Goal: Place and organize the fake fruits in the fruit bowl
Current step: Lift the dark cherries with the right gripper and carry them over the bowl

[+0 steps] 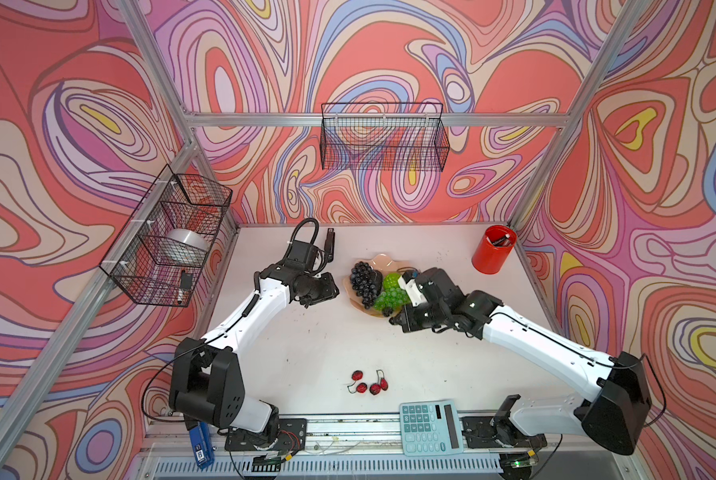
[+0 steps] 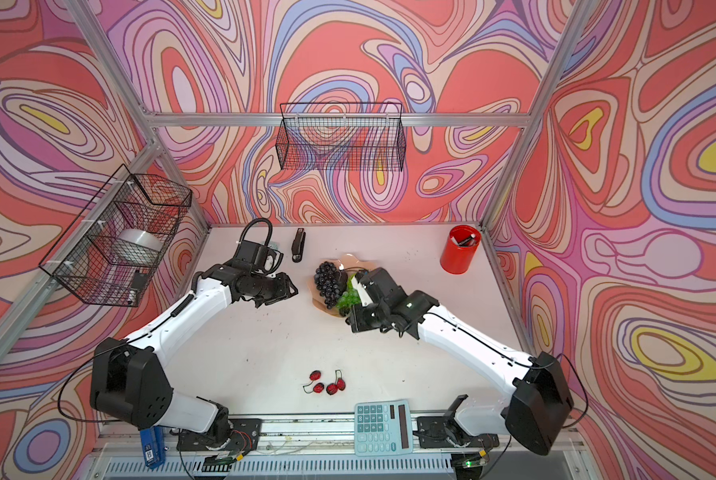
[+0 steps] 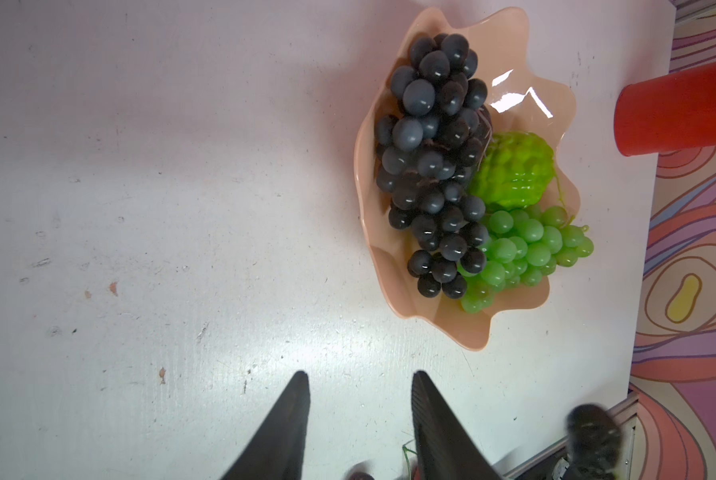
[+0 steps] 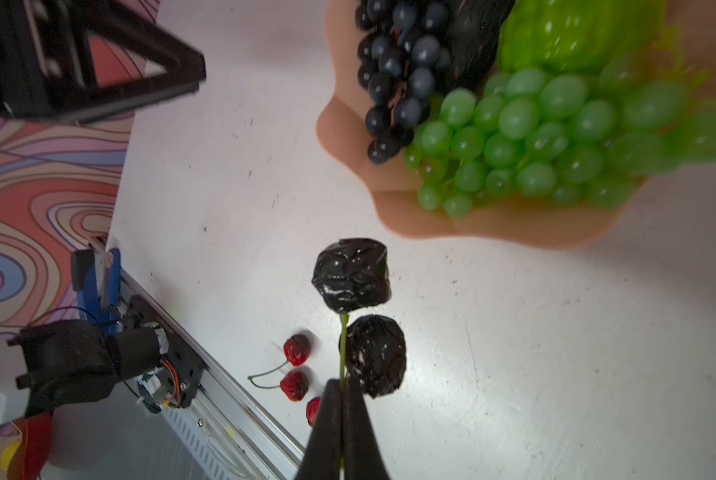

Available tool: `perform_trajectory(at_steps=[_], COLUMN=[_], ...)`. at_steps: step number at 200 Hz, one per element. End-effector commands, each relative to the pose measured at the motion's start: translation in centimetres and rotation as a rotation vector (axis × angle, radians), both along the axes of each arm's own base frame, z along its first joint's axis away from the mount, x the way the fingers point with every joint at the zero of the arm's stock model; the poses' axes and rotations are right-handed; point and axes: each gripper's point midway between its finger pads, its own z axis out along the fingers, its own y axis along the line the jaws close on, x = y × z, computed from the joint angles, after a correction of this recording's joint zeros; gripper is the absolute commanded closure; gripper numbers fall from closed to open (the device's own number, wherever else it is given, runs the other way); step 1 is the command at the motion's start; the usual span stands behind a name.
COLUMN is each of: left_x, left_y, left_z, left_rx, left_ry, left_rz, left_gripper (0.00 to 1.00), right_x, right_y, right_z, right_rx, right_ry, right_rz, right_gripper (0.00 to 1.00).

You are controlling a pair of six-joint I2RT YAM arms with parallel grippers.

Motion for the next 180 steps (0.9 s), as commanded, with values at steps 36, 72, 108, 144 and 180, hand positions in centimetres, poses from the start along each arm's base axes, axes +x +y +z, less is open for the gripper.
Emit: perform_trajectory(at_steps=[36, 72, 108, 144, 180], left_x=[-1.0, -2.3, -2.8, -2.8, -3.1], left_y=[1.6, 2.5, 2.8, 2.9, 3.2], left_z=[3.9, 4.2, 3.5, 3.0, 3.2], left_rx=[0.025, 0.05, 0.059, 0.054, 0.06], left_ry=[-0.082, -0.098, -0.079, -0.087, -0.105], left_rz=[0.024, 0.035, 0.041, 0.058, 0.063], left_gripper=[0.55, 0.51, 0.53, 0.53, 0.52], right_x=[11.1, 16.0, 19.3, 21.0, 21.2], right_y=[1.3, 2.6, 1.7, 1.0, 1.1], right_z=[1.1, -0.9, -3.2, -4.1, -5.3], right_rx=[0.153, 0.162, 0.154, 0.133, 0.13], right_ry=[-0.065, -0.057, -0.032, -0.044, -0.018], right_rz=[-0.02, -0.034, -0.1, -0.143, -0.136], right_gripper=[1.0, 1.0, 1.0, 1.0, 1.0])
